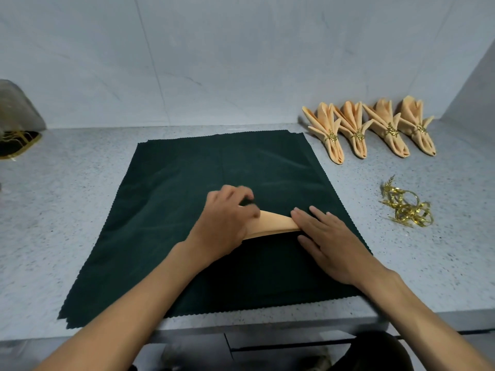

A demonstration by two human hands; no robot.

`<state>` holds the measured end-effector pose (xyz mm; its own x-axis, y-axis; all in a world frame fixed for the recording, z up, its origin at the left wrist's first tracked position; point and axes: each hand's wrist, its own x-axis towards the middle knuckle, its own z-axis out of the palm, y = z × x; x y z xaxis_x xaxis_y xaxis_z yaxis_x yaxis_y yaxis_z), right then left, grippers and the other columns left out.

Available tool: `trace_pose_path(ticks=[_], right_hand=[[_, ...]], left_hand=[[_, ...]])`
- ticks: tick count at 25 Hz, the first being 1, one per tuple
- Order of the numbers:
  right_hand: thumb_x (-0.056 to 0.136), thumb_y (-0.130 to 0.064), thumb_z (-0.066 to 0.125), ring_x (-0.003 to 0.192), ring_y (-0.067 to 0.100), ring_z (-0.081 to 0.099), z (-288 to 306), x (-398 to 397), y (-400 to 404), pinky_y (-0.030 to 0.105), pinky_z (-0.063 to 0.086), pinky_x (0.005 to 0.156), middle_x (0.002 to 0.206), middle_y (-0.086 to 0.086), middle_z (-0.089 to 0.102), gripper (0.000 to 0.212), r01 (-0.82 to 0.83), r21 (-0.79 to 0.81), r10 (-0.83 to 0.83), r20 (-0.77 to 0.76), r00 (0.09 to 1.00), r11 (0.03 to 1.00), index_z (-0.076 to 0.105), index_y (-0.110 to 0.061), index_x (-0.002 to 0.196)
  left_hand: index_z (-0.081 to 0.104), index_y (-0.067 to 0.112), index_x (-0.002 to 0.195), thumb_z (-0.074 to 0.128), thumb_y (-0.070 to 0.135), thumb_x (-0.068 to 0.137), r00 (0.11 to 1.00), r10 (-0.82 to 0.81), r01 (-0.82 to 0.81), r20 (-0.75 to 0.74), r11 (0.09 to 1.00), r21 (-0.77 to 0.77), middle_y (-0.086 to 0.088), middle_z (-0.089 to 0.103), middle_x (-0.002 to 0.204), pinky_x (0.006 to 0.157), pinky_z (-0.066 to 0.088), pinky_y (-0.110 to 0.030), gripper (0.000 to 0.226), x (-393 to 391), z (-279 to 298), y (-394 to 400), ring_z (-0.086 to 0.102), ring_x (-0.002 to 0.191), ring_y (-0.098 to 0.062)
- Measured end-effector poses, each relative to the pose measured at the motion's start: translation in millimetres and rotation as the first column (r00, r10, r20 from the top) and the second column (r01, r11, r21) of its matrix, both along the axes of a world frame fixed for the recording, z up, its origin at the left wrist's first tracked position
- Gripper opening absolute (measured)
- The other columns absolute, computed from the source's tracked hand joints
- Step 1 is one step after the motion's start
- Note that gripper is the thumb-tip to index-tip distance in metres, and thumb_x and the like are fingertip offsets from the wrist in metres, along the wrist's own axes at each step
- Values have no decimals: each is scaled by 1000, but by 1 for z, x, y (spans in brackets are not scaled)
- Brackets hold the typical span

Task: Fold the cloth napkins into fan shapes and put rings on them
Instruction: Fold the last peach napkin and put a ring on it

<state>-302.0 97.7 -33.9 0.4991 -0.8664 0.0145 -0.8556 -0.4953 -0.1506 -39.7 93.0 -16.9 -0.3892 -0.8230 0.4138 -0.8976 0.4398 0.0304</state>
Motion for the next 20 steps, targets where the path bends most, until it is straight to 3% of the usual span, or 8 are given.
trace_pose_path(ticks=[2, 5, 10, 12, 15, 17, 18, 20], right_hand=[[86, -61, -7, 151, 10, 0, 1, 1, -1, 26, -3, 119, 161, -22, 8, 77, -5, 7, 5, -20, 1000, 1000, 6, -34, 157], [87, -61, -5, 152, 11, 3, 2, 1, -1, 28, -1, 120, 162, -21, 10, 76, 0, 7, 0, -12, 1000, 1000, 7, -35, 157], [104, -46, 26, 151, 15, 10, 11, 4, -2, 33, 10, 121, 161, -21, 16, 54, 1, 6, -1, -17, 1000, 1000, 14, -34, 156], [105, -45, 29, 151, 17, 12, 15, 5, -3, 36, 15, 120, 161, -19, 17, 54, -11, 0, 11, -57, 998, 1000, 15, -32, 156], [104, -44, 31, 148, 21, 23, 16, 8, -6, 40, 24, 117, 160, -12, 25, 52, -7, -21, 5, -93, 996, 1000, 24, -27, 153], [98, -45, 31, 129, 24, 51, 15, 15, -6, 42, 41, 103, 141, -2, 55, 50, -31, -120, 22, -78, 997, 992, 47, -20, 138], [93, -45, 33, 107, 24, 63, 13, 18, -6, 40, 47, 89, 117, -1, 68, 47, -53, -204, 44, -45, 998, 978, 58, -17, 122], [91, -45, 39, 74, 21, 61, 10, 19, -5, 35, 44, 67, 81, -5, 67, 36, -52, -339, 70, 43, 997, 939, 64, -18, 97]], left_hand=[[68, 21, 88, 54, 24, 84, 990, -114, 111, 87, 993, 37, 7, 61, 98, 73, 42, -33, 15, -2, 1, 3, 50, 80, -17], [61, 20, 89, 39, 46, 83, 990, -101, 90, 100, 990, 107, 8, 60, 90, 67, 36, -29, 34, -6, 9, 6, 43, 66, -14], [45, 27, 120, 57, 31, 82, 938, -38, -41, 343, 975, 220, 9, 55, 112, 91, 39, -32, 40, -19, 28, 1, 55, 92, -17], [42, 25, 119, 61, 29, 82, 909, -8, -75, 417, 980, 183, 7, 57, 109, 91, 39, -34, 43, -28, 28, -1, 57, 95, -19], [46, 23, 106, 52, 30, 89, 911, 27, -83, 412, 989, 120, 5, 63, 96, 79, 39, -31, 19, -35, 26, -2, 55, 78, -19], [49, 22, 101, 47, 26, 92, 922, 12, -71, 386, 988, 139, 5, 61, 95, 74, 34, -28, 10, -34, 27, -2, 48, 70, -16], [51, 22, 101, 46, 24, 93, 927, -10, -56, 375, 985, 165, 5, 59, 97, 74, 33, -27, 10, -33, 29, -4, 47, 70, -16], [55, 22, 104, 46, 26, 94, 938, -59, -20, 342, 974, 225, 5, 58, 101, 75, 37, -28, 14, -30, 35, -6, 54, 76, -18]])
